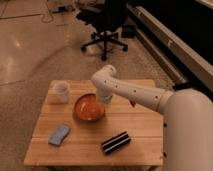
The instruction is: Drag the ceramic bowl in a circle
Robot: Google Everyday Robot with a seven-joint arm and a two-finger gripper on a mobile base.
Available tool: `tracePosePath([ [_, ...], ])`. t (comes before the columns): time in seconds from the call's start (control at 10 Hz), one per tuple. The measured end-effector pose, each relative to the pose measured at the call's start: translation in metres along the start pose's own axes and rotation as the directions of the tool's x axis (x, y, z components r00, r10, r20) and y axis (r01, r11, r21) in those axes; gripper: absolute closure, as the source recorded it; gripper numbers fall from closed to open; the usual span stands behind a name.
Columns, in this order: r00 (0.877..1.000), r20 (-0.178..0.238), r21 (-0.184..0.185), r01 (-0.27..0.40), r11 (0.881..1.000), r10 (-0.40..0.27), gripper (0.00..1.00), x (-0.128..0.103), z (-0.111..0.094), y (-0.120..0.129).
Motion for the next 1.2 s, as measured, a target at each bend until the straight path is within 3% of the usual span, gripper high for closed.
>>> tracePosePath([
  [0.2,1.000,0.009,-0.002,-0.014,1.000,0.014,0.58,0.007,-0.010,0.001],
  [0.5,1.000,0.011,0.002,-0.018,1.000,0.018,0.58,0.003,-0.051,-0.016],
  [0.6,0.999,0.009,0.003,-0.031,1.000,0.031,0.58,0.009,-0.056,-0.011],
  [0.8,0.999,0.015,0.002,-0.032,0.999,0.032,0.58,0.017,-0.052,-0.007],
  [1.0,0.999,0.023,0.012,-0.035,0.999,0.035,0.58,0.010,-0.039,-0.014],
  [1.2,0.999,0.035,0.014,-0.014,1.000,0.014,0.58,0.006,-0.040,-0.012],
])
